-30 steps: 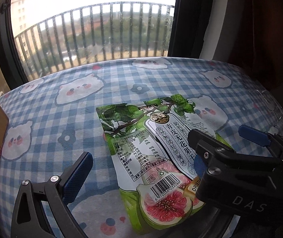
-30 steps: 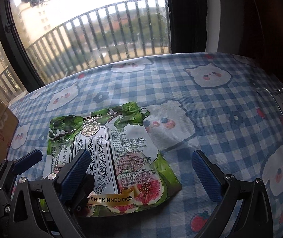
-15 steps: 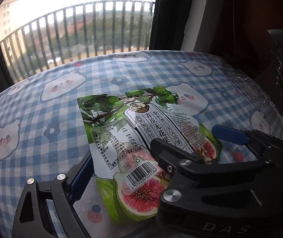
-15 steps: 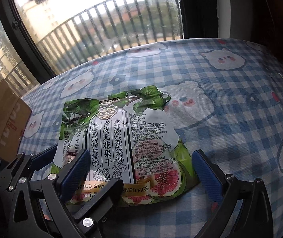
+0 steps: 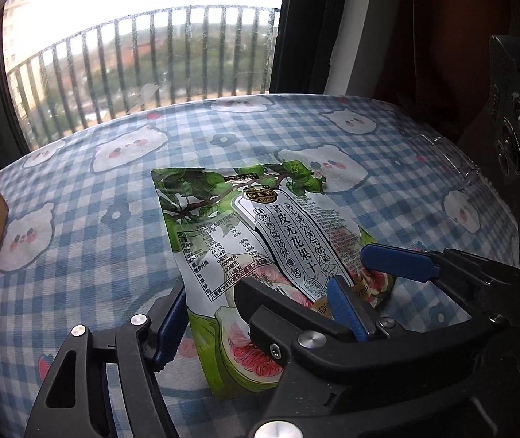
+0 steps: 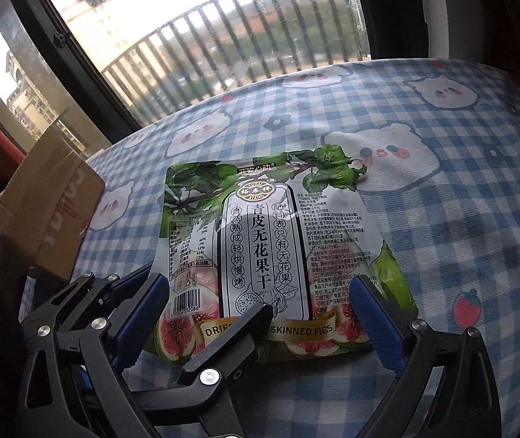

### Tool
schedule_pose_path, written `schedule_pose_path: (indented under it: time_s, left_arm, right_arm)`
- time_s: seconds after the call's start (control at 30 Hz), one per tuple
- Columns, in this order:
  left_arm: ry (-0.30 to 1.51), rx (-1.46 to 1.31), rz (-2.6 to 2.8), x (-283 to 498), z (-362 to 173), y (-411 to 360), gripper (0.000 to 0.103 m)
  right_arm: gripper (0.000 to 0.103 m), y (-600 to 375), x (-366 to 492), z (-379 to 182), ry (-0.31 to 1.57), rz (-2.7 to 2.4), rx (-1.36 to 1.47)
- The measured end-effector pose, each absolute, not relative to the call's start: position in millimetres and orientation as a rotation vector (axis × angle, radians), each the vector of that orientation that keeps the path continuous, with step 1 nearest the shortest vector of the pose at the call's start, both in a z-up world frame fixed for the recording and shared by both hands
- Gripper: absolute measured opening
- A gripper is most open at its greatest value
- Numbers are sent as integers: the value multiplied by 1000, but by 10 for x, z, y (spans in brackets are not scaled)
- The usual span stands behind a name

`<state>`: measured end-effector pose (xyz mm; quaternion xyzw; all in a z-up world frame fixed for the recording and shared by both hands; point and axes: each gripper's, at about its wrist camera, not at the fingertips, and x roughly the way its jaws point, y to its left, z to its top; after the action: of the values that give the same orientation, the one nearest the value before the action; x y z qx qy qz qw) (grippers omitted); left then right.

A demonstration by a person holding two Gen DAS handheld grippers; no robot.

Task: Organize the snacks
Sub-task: 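Grasp the green dried-fig bag with the left tool, then lift the fig bag with the left tool and carry it over the box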

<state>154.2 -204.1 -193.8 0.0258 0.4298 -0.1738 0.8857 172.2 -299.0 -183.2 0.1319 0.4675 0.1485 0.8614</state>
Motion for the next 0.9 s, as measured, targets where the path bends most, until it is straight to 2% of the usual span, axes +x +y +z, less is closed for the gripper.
schedule_pose_path:
  time_s: [0.23, 0.6, 0.9]
  left_arm:
    - [884, 55, -390, 1377, -1920, -2065, 69]
    - [855, 16, -382, 1309, -1812, -1958, 49]
    - [697, 155, -365, 990, -1691, -2061, 44]
  right_arm:
    - [100, -3047, 1533, -1775, 957, 203, 219]
    - [100, -3357, 1337, -1584, 900, 77, 240]
    - [100, -3508, 1154, -1548, 878, 44, 257]
